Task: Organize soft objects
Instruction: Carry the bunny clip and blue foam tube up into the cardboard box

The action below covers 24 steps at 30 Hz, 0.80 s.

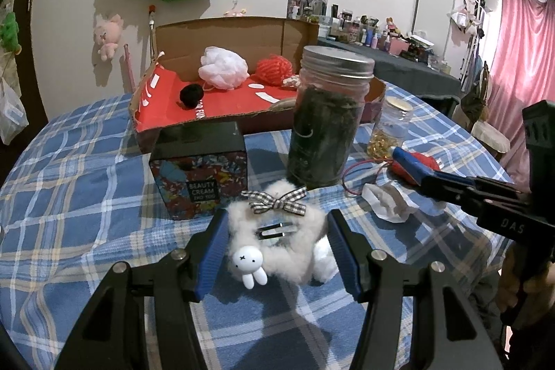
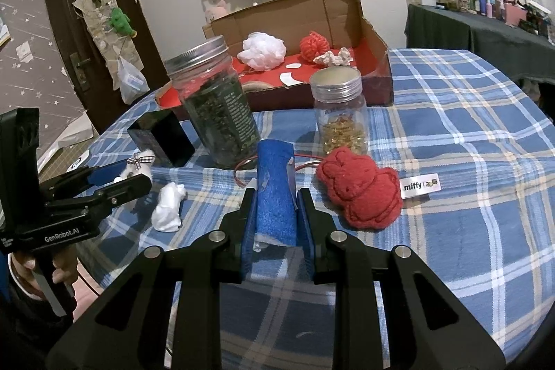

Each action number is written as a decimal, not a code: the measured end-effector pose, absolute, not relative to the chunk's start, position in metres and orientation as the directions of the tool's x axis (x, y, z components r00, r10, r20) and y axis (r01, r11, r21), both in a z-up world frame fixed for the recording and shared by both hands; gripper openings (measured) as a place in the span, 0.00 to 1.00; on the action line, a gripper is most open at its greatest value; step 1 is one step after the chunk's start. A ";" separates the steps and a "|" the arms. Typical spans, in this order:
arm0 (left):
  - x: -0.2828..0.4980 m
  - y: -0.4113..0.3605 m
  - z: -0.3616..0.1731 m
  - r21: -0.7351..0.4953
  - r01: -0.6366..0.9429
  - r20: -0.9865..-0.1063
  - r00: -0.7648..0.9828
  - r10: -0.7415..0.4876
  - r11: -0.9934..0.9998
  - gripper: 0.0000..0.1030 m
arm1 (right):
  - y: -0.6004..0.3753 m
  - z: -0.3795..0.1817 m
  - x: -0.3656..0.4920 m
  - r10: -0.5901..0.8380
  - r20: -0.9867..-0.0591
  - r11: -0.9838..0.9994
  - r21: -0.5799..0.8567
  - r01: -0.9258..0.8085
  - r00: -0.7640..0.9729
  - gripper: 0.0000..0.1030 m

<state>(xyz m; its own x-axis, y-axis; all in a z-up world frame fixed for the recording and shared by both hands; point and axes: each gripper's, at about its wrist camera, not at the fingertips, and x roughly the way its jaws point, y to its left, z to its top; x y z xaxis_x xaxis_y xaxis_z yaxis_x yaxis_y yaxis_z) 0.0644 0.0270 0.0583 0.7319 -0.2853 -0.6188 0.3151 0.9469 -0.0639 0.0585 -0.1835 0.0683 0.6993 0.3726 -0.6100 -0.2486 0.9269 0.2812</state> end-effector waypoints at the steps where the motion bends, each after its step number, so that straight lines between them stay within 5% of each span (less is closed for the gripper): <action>1: 0.064 0.027 0.058 -0.067 0.313 -0.619 0.732 -0.286 0.947 0.58 | -0.183 0.068 0.059 0.372 -0.610 0.927 0.282 -0.248 0.699 0.21; 24: 0.068 0.086 0.054 -0.070 0.187 -0.669 0.720 -0.185 0.980 0.58 | -0.221 0.078 0.058 0.284 -0.658 0.958 0.226 -0.177 0.697 0.21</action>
